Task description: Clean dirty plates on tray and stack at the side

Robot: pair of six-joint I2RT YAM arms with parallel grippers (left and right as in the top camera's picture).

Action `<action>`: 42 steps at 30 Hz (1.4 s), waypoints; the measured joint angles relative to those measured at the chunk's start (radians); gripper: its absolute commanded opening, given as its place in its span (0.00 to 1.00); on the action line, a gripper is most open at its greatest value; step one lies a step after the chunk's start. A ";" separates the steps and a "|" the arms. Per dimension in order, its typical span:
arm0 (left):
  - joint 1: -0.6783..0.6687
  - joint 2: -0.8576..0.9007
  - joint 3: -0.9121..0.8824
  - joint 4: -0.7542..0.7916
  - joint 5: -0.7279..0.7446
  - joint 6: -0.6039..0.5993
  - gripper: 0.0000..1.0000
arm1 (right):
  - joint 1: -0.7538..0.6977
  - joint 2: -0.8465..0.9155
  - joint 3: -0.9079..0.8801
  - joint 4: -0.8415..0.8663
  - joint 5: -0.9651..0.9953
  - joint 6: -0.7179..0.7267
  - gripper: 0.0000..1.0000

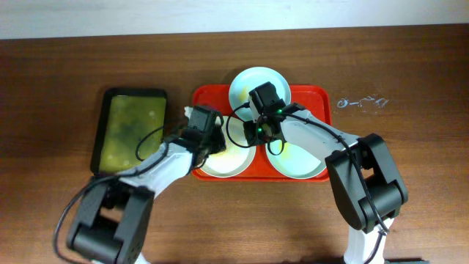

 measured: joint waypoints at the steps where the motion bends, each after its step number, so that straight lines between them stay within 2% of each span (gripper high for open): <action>1: 0.002 0.021 0.002 0.011 -0.016 -0.003 0.00 | 0.000 0.000 0.000 0.000 0.000 -0.001 0.17; 4: 0.000 0.026 0.013 -0.023 -0.135 0.043 0.00 | 0.000 0.000 0.000 0.000 0.000 0.000 0.17; 6: -0.003 0.012 0.017 -0.101 -0.300 0.095 0.00 | 0.000 0.000 0.000 0.001 -0.002 0.000 0.17; 8: -0.006 -0.033 0.013 -0.135 -0.327 0.111 0.00 | 0.000 0.000 0.000 0.001 -0.008 0.000 0.17; 9: 0.005 -0.108 0.000 -0.140 -0.281 0.114 0.00 | 0.000 0.000 0.000 0.001 -0.008 0.000 0.17; 11: 0.011 -0.196 0.000 -0.123 -0.124 0.048 0.00 | 0.000 0.000 0.000 0.002 -0.008 -0.001 0.17; 13: -0.025 -0.149 0.000 -0.106 -0.014 -0.033 0.00 | 0.000 0.000 0.000 0.001 -0.008 0.000 0.17; 16: -0.101 -0.002 0.002 -0.071 0.027 -0.065 0.00 | 0.000 0.000 0.000 0.001 -0.007 0.000 0.17; 19: -0.102 0.005 0.014 -0.104 0.014 -0.068 0.00 | 0.000 0.000 0.000 0.000 -0.005 0.000 0.17; 21: -0.106 0.006 0.025 -0.142 -0.030 -0.068 0.00 | 0.000 0.000 0.000 0.000 -0.004 -0.001 0.17; 23: -0.091 -0.014 0.033 -0.250 -0.141 -0.068 0.00 | 0.000 0.000 0.000 0.000 -0.004 -0.001 0.17; 26: -0.058 -0.112 0.018 -0.410 -0.429 -0.068 0.00 | 0.005 0.000 0.000 0.001 -0.022 0.000 0.04; 28: -0.038 -0.238 0.003 -0.409 -0.526 -0.068 0.00 | 0.003 0.000 0.000 0.002 -0.020 0.003 0.04; 32: 0.002 -0.441 0.002 -0.439 -0.462 -0.068 0.00 | 0.010 -0.030 0.003 -0.011 -0.014 -0.007 0.04; 33: 0.055 -0.488 0.002 -0.465 -0.431 -0.067 0.00 | 0.025 -0.077 0.003 -0.022 0.026 -0.021 0.04; 35: 0.196 -0.517 0.002 -0.560 -0.383 -0.068 0.00 | 0.120 -0.242 0.003 -0.051 0.290 -0.069 0.04; 37: 0.307 -0.517 0.000 -0.636 -0.360 -0.067 0.00 | 0.282 -0.400 0.007 -0.025 0.668 -0.213 0.04; 39: 0.319 -0.518 -0.001 -0.645 -0.352 -0.067 0.00 | 0.371 -0.417 0.010 0.038 0.971 -0.416 0.04; 40: 0.319 -0.517 -0.001 -0.654 -0.350 -0.067 0.00 | 0.430 -0.417 0.009 0.089 1.122 -0.590 0.04; 41: 0.319 -0.517 -0.001 -0.666 -0.346 -0.067 0.00 | 0.471 -0.416 0.008 0.158 1.220 -0.743 0.04; 42: 0.319 -0.518 -0.001 -0.676 -0.343 -0.067 0.00 | 0.481 -0.415 0.008 0.185 1.245 -0.796 0.04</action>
